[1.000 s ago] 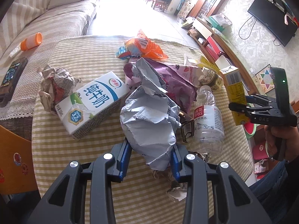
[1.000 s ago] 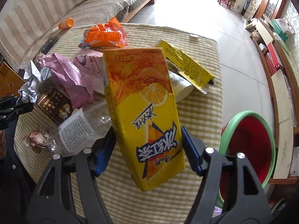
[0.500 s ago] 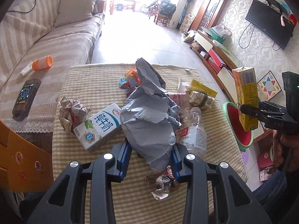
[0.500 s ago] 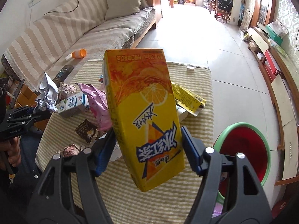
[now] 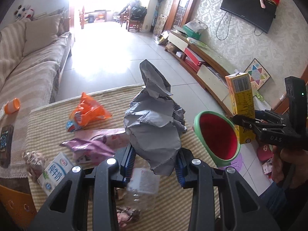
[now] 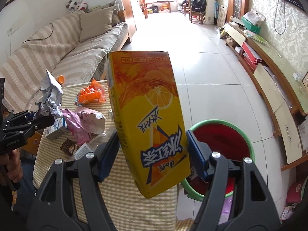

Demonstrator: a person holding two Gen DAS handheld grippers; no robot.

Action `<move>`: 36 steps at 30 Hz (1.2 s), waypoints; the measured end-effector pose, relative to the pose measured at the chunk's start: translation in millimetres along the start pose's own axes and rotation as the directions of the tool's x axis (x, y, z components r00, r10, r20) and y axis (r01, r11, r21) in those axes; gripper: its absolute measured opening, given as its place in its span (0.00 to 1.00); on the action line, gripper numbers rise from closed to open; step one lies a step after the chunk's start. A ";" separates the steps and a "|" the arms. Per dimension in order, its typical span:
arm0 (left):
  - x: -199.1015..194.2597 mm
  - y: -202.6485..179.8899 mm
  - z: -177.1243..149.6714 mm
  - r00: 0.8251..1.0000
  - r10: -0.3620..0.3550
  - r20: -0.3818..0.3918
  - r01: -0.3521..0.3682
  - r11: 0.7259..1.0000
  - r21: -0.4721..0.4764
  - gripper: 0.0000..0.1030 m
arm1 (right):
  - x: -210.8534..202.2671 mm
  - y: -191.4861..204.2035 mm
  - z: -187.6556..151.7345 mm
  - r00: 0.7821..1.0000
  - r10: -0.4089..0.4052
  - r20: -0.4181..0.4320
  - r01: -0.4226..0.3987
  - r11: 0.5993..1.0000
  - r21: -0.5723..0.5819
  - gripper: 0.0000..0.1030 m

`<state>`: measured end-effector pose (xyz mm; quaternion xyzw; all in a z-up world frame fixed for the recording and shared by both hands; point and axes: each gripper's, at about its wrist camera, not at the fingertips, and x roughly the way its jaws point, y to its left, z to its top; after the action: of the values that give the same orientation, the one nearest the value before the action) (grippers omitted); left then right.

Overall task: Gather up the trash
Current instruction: 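Carry the juice box and grey foil over the red bucket, then open both tools to drop the juice box and foil into the bucket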

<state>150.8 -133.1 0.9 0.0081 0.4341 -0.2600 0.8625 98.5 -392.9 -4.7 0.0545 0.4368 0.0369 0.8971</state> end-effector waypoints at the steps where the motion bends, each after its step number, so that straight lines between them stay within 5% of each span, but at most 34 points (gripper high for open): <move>1: 4.8 -10.3 5.2 1.000 -0.015 -0.001 0.015 1.000 0.016 0.33 | -2.2 -7.4 -1.0 1.000 -0.010 0.002 0.010 1.000 0.023 0.65; 7: 36.5 -73.0 29.7 0.994 -0.110 -0.026 0.112 0.988 0.107 0.33 | -25.5 -73.9 -10.1 0.996 -0.085 0.025 0.078 0.978 0.195 0.65; 17: 86.4 -171.4 48.8 0.959 -0.259 -0.114 0.277 0.941 0.194 0.33 | -36.9 -139.0 -19.8 0.989 -0.144 0.030 0.121 0.916 0.383 0.65; 33: 133.5 -209.3 50.3 0.931 -0.307 -0.196 0.340 0.925 0.168 0.36 | -40.5 -160.7 -22.9 0.991 -0.134 0.016 0.117 0.909 0.399 0.64; 35: 134.9 -207.9 51.5 0.939 -0.290 -0.184 0.320 0.934 0.160 0.72 | -40.4 -159.9 -23.4 0.991 -0.133 0.016 0.115 0.907 0.405 0.64; 36: 134.2 -205.2 52.1 0.944 -0.283 -0.169 0.309 0.939 0.151 0.78 | -39.9 -159.2 -23.4 0.991 -0.130 0.016 0.112 0.908 0.404 0.64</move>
<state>161.6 -382.3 -24.3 0.0376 0.4673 -0.4230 0.7754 58.5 -553.7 -8.6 0.2114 0.4182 -0.1107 0.8764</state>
